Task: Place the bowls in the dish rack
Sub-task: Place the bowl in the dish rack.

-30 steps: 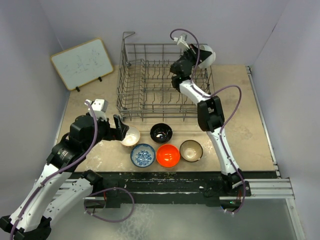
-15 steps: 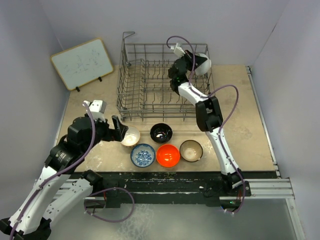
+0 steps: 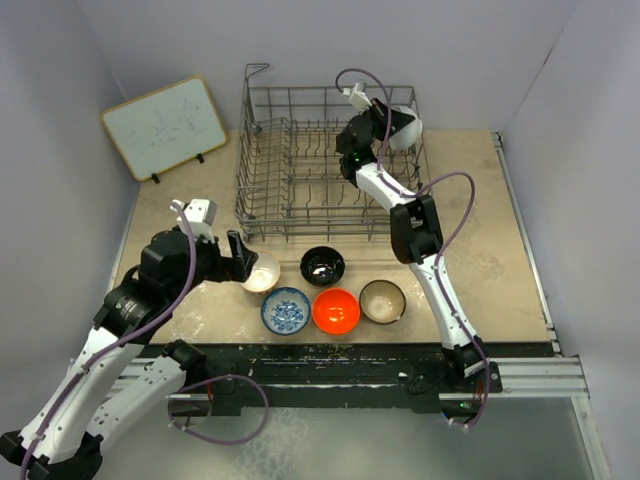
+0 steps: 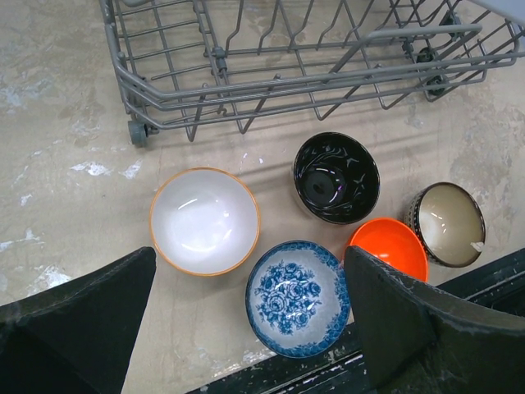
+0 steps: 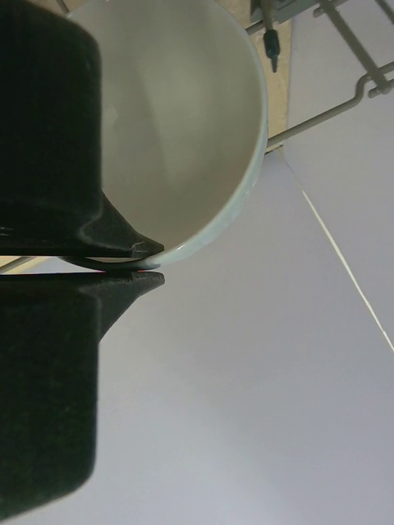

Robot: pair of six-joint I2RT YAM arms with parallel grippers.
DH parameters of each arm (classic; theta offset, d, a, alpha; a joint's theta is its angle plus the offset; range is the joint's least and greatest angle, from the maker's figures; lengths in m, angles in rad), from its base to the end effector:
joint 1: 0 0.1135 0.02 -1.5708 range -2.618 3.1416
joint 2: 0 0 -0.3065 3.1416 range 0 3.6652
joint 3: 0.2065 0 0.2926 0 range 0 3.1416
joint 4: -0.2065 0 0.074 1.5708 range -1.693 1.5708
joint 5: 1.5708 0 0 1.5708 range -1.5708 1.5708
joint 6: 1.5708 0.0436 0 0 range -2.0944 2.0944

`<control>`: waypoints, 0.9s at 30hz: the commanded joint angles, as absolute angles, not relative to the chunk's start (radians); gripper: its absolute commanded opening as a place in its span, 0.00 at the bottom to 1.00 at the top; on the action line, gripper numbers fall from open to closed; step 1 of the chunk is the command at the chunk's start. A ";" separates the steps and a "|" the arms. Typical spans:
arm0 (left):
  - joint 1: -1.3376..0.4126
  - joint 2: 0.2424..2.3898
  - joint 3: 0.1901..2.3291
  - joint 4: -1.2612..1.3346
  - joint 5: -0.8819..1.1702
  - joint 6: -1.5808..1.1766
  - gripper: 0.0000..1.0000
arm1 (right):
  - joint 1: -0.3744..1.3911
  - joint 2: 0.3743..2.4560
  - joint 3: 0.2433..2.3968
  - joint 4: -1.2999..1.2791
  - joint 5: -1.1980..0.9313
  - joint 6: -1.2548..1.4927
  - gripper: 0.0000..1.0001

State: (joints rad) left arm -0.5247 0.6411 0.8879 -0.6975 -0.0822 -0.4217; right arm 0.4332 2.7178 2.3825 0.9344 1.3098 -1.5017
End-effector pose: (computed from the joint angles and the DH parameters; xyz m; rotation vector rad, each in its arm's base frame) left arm 0.1257 -0.0686 0.3738 0.0530 2.0577 -0.5127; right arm 0.6167 0.2388 0.2500 0.0016 1.6098 -1.4824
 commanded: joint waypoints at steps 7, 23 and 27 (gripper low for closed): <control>-0.511 0.657 0.888 -0.665 -0.073 -0.400 0.99 | 0.454 2.761 2.458 1.043 1.100 -1.535 0.00; -0.493 0.666 0.886 -0.663 -0.059 -0.395 0.99 | 0.457 2.821 2.455 0.893 0.972 -1.450 0.16; -0.485 0.664 0.884 -0.658 -0.053 -0.392 0.99 | 0.462 2.803 2.419 0.891 0.974 -1.429 0.21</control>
